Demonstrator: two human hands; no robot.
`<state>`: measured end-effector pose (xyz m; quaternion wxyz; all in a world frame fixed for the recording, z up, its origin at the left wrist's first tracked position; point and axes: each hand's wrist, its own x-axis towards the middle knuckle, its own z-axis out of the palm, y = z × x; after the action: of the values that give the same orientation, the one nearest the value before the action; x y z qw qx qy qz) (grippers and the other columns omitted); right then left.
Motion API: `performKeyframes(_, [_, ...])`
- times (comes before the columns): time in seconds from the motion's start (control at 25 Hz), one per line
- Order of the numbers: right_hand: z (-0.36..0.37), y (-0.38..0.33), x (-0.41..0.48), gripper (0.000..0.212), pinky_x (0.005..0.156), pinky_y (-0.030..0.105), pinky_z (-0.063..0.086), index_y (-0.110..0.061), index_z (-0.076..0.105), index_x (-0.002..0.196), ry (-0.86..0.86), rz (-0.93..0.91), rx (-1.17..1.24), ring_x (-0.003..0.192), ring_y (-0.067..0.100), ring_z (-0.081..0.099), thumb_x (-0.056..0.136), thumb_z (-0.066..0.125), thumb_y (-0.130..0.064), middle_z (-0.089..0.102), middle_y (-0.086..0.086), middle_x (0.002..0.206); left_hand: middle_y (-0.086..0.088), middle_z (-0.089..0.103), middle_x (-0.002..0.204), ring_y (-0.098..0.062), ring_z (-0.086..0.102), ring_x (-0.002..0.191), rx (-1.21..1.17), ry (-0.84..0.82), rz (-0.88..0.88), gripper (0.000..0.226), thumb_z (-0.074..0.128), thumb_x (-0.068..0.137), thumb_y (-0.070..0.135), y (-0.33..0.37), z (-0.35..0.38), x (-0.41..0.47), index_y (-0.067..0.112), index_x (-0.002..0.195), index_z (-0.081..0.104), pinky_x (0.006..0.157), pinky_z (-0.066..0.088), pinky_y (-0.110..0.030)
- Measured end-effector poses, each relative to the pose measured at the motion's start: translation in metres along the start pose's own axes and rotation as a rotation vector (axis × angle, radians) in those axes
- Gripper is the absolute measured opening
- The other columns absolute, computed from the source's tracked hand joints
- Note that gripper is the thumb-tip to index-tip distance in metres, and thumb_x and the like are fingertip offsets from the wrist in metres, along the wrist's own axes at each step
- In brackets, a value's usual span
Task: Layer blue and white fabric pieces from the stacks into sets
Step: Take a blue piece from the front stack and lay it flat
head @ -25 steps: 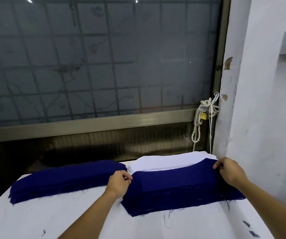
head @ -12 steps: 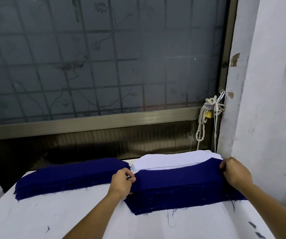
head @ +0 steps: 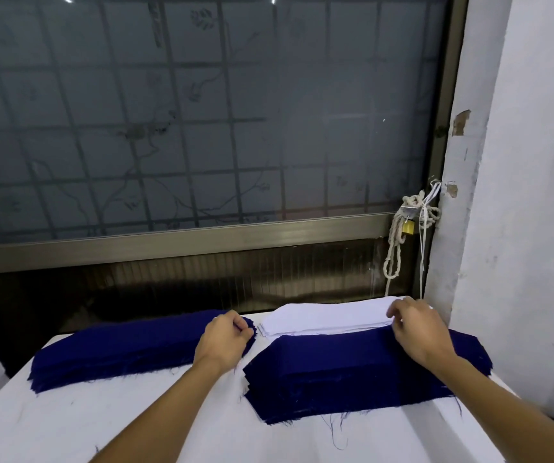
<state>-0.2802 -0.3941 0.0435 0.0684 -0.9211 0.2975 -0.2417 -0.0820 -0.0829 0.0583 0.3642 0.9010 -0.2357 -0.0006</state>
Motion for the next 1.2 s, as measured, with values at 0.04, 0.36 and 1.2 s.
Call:
performKeyframes(0.04, [0.001, -0.018, 0.004, 0.015, 0.087, 0.024, 0.053, -0.029, 0.068, 0.107, -0.009, -0.01, 0.08, 0.098, 0.007, 0.06, 0.098, 0.061, -0.019, 0.068, -0.007, 0.111, 0.007, 0.067, 0.083, -0.009, 0.064, 0.08, -0.014, 0.013, 0.015, 0.006, 0.067, 0.098, 0.024, -0.001, -0.009, 0.005, 0.023, 0.093, 0.064, 0.073, 0.056, -0.029])
performKeyframes(0.36, [0.056, -0.168, 0.034, 0.01, 0.067, 0.016, 0.052, -0.032, 0.063, 0.1, -0.212, -0.087, 0.412, 0.078, 0.008, 0.065, 0.1, 0.059, -0.023, 0.065, -0.014, 0.088, 0.009, 0.066, 0.086, -0.008, 0.063, 0.082, 0.021, 0.059, -0.019, 0.011, 0.061, 0.101, 0.028, -0.076, -0.068, 0.039, 0.032, 0.092, 0.058, 0.07, 0.049, -0.023])
performKeyframes(1.2, [0.194, -0.328, 0.086, 0.054, 0.118, 0.036, 0.023, -0.033, 0.044, 0.147, -0.365, -0.47, 0.296, 0.142, 0.012, 0.031, 0.097, 0.06, -0.044, 0.046, -0.012, 0.148, 0.003, 0.049, 0.124, -0.014, 0.046, 0.104, 0.476, -0.037, 0.06, 0.005, 0.049, 0.106, 0.033, -0.213, -0.093, 0.097, 0.029, 0.106, 0.049, 0.093, 0.048, -0.034])
